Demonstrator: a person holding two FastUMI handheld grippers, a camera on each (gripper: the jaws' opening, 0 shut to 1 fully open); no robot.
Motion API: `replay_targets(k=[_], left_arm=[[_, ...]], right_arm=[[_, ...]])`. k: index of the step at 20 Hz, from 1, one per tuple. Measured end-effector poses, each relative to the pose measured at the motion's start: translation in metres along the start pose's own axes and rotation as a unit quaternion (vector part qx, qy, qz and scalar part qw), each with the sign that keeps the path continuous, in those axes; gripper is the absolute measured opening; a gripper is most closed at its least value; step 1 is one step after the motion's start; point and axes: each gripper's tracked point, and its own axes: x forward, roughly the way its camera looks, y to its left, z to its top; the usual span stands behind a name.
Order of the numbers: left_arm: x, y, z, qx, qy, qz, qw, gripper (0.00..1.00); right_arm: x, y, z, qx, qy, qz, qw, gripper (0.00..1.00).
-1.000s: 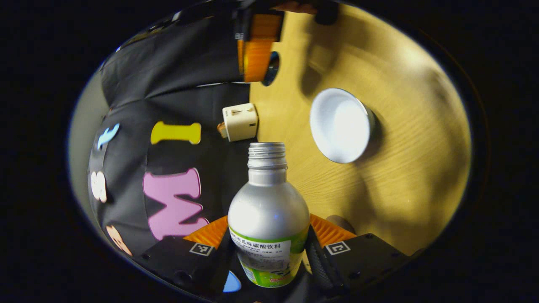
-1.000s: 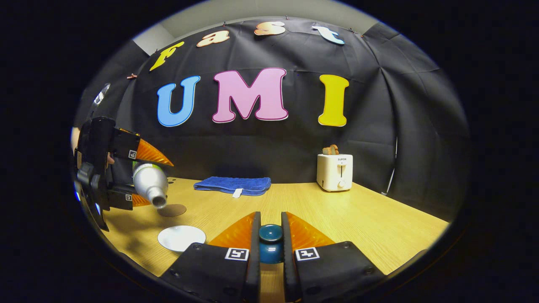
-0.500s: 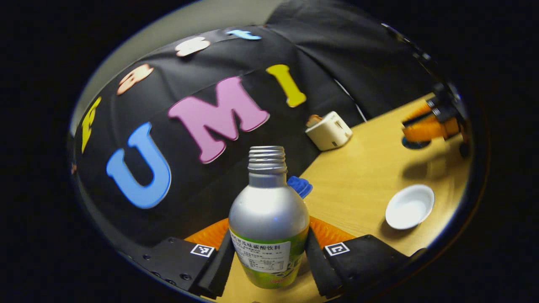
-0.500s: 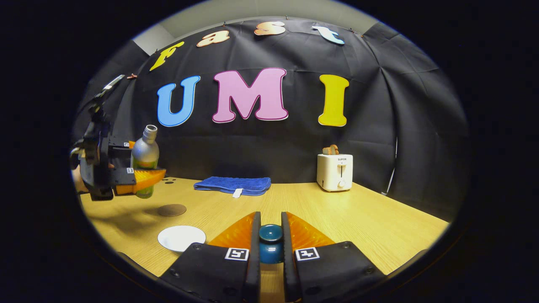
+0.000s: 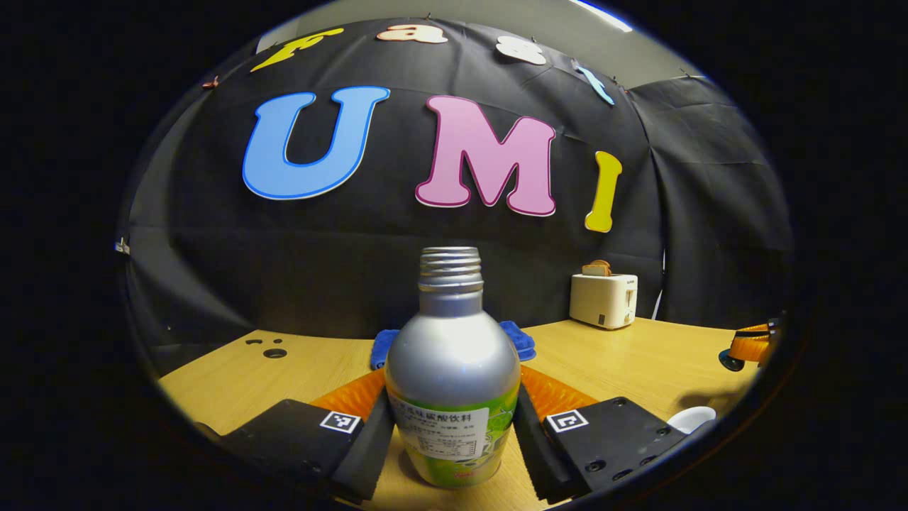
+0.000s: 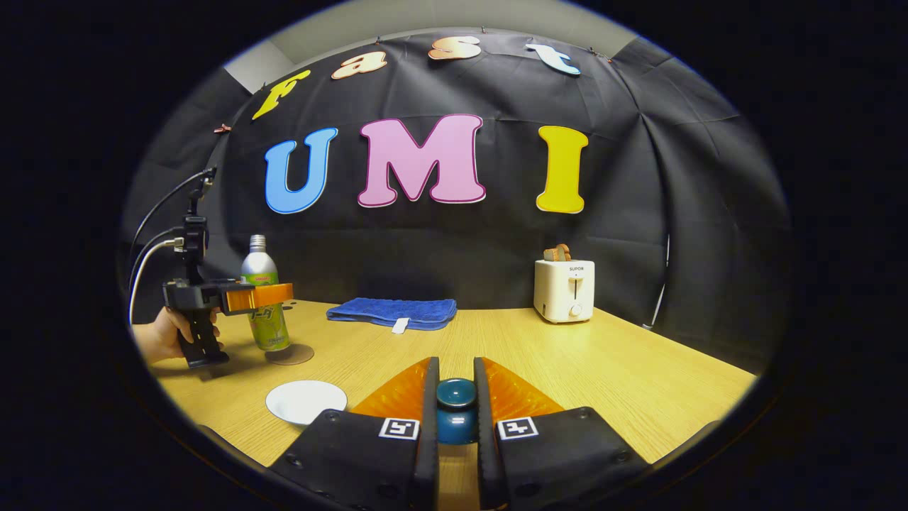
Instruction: Open the teacup lid with one hand, grasp the water bottle and pour water into the teacup with the other hand; after pouring, place the water bottle on the coaster and then close the teacup lid.
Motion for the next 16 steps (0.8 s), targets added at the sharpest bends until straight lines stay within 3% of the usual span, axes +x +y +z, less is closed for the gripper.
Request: replay_targets(k=[11,13,16], left_arm=[[-0.001,0.002,-0.002,0.009,0.022,-0.014,1.0,0.84],[-0.003,0.011,0.0,0.009,0.018,-0.013,1.0,0.96],[-0.027,0.0,-0.004,0.024,0.037,-0.024,0.999,0.98]], right_arm=[[0.0,0.0,0.0,0.0,0.0,-0.001,1.0,0.25],[0.0,0.0,0.0,0.0,0.0,-0.001,1.0,0.25],[0.0,0.0,0.0,0.0,0.0,-0.001,1.0,0.25]])
